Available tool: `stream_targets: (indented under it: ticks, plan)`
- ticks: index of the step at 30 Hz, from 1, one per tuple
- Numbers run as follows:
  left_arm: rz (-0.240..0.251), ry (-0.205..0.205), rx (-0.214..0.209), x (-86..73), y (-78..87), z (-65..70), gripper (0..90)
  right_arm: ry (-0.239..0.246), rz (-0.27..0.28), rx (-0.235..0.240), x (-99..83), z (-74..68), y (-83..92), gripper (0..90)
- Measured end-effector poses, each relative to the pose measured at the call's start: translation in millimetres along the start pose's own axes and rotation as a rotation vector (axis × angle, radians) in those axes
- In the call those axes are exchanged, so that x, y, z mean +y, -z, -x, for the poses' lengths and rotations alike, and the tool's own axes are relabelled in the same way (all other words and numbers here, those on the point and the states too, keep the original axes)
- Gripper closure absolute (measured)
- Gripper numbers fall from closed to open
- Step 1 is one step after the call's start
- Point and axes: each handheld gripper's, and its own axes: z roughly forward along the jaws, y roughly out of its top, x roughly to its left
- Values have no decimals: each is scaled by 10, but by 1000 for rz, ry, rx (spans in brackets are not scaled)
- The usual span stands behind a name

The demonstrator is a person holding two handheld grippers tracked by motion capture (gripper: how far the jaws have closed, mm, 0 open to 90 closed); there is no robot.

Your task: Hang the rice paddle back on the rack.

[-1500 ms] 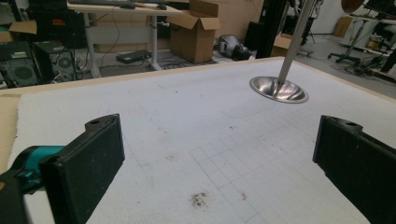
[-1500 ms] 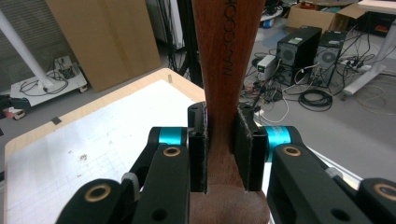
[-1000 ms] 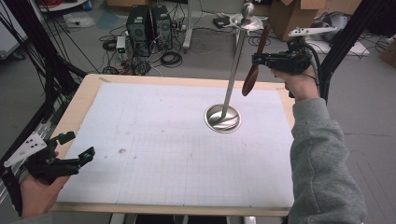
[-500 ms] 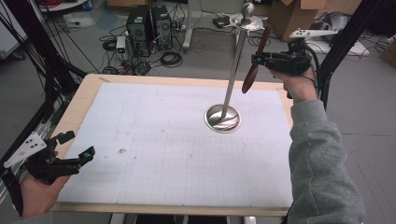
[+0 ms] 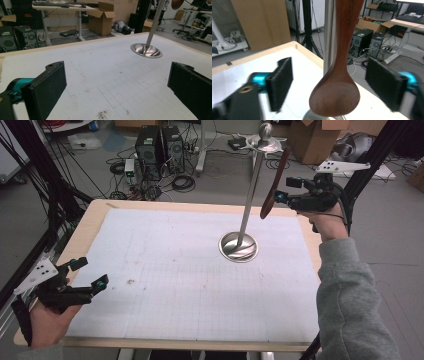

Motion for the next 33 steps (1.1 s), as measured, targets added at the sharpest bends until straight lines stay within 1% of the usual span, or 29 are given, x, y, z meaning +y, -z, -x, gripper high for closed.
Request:
stream_targets:
  ticks: [2,3,4,8,9,11,14,17,19,21,22,25,26,27,28,29,30,33]
  plan:
    - [1,-1,-8,9,-31,6,25,4,2,5,-30,-18,18,160]
    - [1,0,-10,13,-45,11,25,12,5,-2,-49,-28,23,144]
    - [1,-2,-14,17,-59,14,25,13,-4,6,-86,-51,28,126]
    - [2,-4,-25,32,-117,28,25,16,-16,-1,-145,-86,24,97]
    - [3,-3,-28,36,-131,32,25,11,-18,1,-164,-99,24,80]
    - [7,-1,-36,43,-156,35,25,2,-25,-7,-193,-119,20,7]
    - [9,0,-44,53,-186,34,25,4,-2,-6,-245,-165,44,7]
    - [17,5,-53,62,-208,33,25,10,1,-8,-303,-207,68,7]
    - [19,8,-57,63,-224,35,25,11,13,-3,-347,-240,85,7]
    - [17,10,-60,60,-243,40,25,13,16,8,-410,-282,105,7]
    - [16,10,-62,57,-252,42,25,11,13,6,-439,-301,111,7]
    - [16,11,-66,50,-278,55,25,10,25,9,-541,-359,130,6]
    - [19,13,-72,43,-289,64,25,9,26,6,-619,-402,143,7]
    - [18,13,-73,40,-293,66,25,9,26,6,-619,-402,143,7]
    - [19,15,-74,28,-309,76,25,4,36,10,-694,-444,158,6]
    - [16,11,-75,24,-312,75,25,4,36,10,-694,-444,158,6]
    - [17,18,-73,11,-330,83,25,2,34,9,-714,-456,163,7]
    - [6,19,-79,-12,-356,88,25,5,32,5,-843,-518,186,6]
